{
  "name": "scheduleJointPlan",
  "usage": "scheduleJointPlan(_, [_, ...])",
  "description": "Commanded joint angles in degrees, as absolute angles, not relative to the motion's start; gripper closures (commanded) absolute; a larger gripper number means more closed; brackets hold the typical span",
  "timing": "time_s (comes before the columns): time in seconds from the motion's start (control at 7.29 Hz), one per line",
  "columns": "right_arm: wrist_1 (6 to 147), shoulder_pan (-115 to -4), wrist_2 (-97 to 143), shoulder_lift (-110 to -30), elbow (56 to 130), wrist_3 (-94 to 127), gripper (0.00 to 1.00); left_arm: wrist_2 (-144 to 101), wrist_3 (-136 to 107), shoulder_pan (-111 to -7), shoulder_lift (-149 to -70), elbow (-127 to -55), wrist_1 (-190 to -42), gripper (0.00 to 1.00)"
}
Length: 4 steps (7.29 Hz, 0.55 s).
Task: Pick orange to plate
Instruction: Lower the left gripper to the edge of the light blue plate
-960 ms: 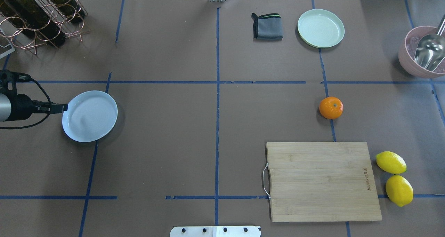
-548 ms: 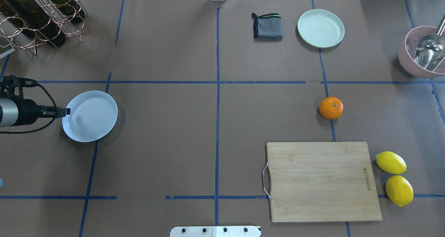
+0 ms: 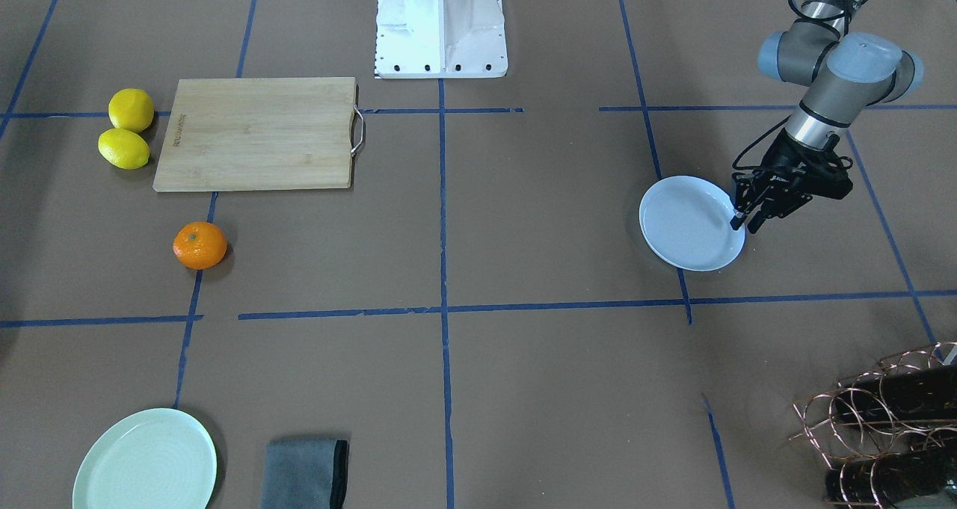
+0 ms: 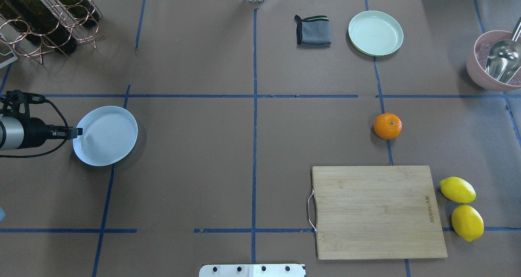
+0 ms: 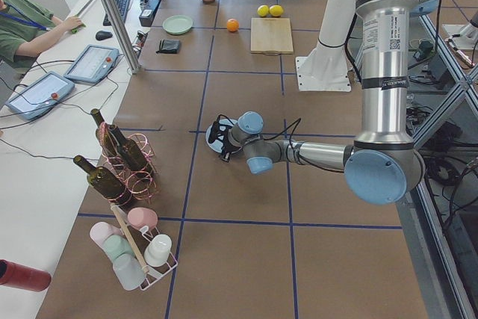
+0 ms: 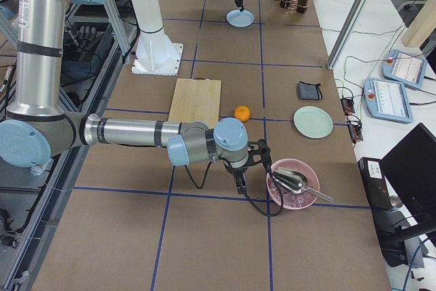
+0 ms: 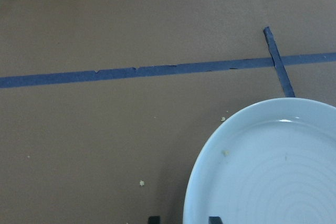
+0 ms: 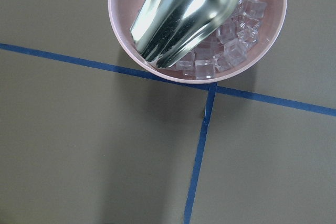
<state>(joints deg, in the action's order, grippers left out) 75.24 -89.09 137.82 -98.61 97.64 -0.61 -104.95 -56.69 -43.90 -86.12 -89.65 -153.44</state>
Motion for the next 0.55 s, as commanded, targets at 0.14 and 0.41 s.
scheduleJointPlan(0.14, [75.23, -89.12, 137.81, -98.61, 97.47, -0.62, 0.0, -104.94, -56.69, -43.42, -87.09, -88.42, -153.46, 0.67])
scheduleJointPlan(0.41, [75.23, -89.12, 137.81, -98.61, 97.47, -0.62, 0.0, -105.03, -56.78, -43.42, -87.36, -88.42, -153.46, 0.89])
